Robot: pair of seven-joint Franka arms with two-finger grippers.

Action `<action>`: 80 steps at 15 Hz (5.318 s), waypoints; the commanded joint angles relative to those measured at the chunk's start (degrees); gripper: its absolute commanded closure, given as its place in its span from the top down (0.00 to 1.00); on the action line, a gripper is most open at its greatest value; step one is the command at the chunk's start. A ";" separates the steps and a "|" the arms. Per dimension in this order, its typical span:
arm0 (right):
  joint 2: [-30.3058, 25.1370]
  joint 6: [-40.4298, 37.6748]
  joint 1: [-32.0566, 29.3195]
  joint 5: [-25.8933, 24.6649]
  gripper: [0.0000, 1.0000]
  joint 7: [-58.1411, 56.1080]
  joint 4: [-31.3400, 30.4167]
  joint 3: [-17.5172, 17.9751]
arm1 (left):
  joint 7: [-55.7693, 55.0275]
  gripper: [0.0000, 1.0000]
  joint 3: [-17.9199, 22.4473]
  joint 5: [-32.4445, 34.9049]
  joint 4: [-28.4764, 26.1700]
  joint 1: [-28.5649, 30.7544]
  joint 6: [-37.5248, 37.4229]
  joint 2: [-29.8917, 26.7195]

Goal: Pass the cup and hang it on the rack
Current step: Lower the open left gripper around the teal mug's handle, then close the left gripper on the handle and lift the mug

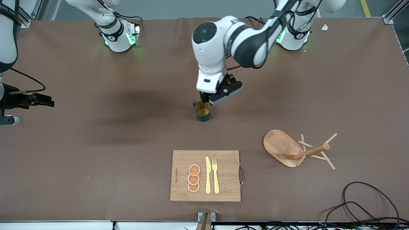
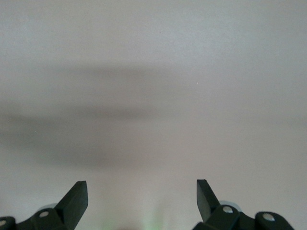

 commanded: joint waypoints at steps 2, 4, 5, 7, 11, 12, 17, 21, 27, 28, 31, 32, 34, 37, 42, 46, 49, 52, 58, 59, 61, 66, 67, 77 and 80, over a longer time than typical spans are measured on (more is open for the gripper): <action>0.02 -1.22 -1.08 -0.66 1.00 2.92 2.10 1.40 | -10.12 1.00 0.67 6.36 1.48 -5.62 -0.12 3.39; 0.19 -2.71 -1.08 -0.48 1.00 3.01 3.95 1.49 | -20.48 1.00 0.67 11.55 3.57 -8.69 -0.12 7.24; 0.28 -2.71 -0.73 -0.65 1.00 3.18 4.82 1.57 | -24.45 1.00 0.93 13.66 5.07 -10.70 -0.38 9.87; 0.46 -2.63 -0.29 -0.57 1.00 3.53 5.18 1.75 | -30.35 1.00 1.28 17.88 6.40 -13.27 -0.56 13.31; 0.55 -2.71 1.20 -0.65 1.00 7.76 5.62 1.75 | -38.70 0.98 3.38 20.71 9.91 -17.92 -0.65 18.68; 0.55 -2.80 1.12 -0.39 1.00 7.58 5.54 1.75 | -40.12 0.98 4.61 20.71 10.96 -19.59 -0.73 20.08; -0.24 -5.44 1.47 -0.13 1.00 7.58 5.27 1.84 | -47.33 0.86 8.66 20.71 11.94 -24.35 -0.91 24.75; -3.13 -6.76 1.56 -0.13 1.00 7.76 3.88 1.84 | -48.39 0.80 9.54 20.97 11.94 -24.70 -0.65 27.04; -8.94 -6.84 3.84 -0.83 1.00 7.67 0.26 1.22 | -48.39 0.80 10.07 21.68 12.03 -24.79 -0.03 28.00; -9.47 -7.11 4.10 -0.83 1.00 7.58 0.18 0.35 | -48.39 0.80 10.07 21.85 12.03 -24.79 0.23 28.09; -11.66 -7.90 4.37 -0.66 1.00 7.93 -1.14 -0.36 | -50.22 0.80 10.07 22.20 15.01 -24.79 0.41 28.18; -12.89 -7.81 4.28 -0.66 1.00 7.93 -2.19 -0.36 | -50.59 0.80 10.16 22.29 15.02 -24.79 0.67 28.18; -15.52 -7.02 3.76 -0.22 1.00 7.93 -4.91 -0.36 | -50.68 0.79 10.59 22.29 14.93 -24.79 0.93 29.49; -16.41 -6.93 2.96 0.13 1.00 7.93 -5.01 -0.27 | -50.76 0.74 11.39 22.29 15.02 -24.79 2.51 31.17; -18.61 -7.20 2.35 0.22 1.00 7.76 -5.10 -0.18 | -50.50 0.65 11.48 22.29 15.02 -24.70 2.78 31.17; -19.76 -7.46 2.35 0.31 1.00 7.58 -5.10 0.08 | -50.33 0.60 11.48 22.29 14.93 -24.61 2.87 31.17; -19.67 -7.46 2.44 0.31 1.00 7.58 -5.10 -0.01 | -50.24 0.57 11.65 22.29 14.93 -24.44 2.96 31.17; -19.58 -7.81 2.17 0.49 1.00 7.49 -5.10 -0.36 | -49.45 0.52 12.09 22.29 14.84 -24.44 3.31 31.26; -19.58 -8.16 1.47 1.10 1.00 6.26 -5.19 -0.45 | -48.92 0.28 12.88 22.29 14.84 -24.35 4.89 31.26; -19.58 -8.16 1.64 1.10 1.00 6.09 -5.19 -0.45 | -48.83 0.20 12.88 22.29 14.93 -24.35 4.89 31.35; -19.67 -8.16 1.64 1.10 1.00 5.82 -5.10 -0.36 | -48.22 0.11 12.88 22.29 14.93 -24.35 4.89 31.26; -19.67 -8.25 1.64 0.40 1.00 4.15 -4.83 -0.36 | -44.80 0.03 13.58 22.20 15.01 -24.26 4.89 30.38; -19.67 -8.16 1.64 0.40 1.00 4.15 -4.83 -0.36 | -44.27 0.01 13.41 22.03 15.02 -24.17 4.89 30.03; -19.76 -8.52 1.64 0.58 1.00 3.98 -4.83 -0.36 | -34.61 0.00 13.15 6.41 15.02 -14.61 4.89 13.79; -19.76 -8.52 1.64 0.58 1.00 3.98 -4.83 -0.36 | -29.69 0.00 13.15 -3.16 14.93 -10.21 4.89 8.60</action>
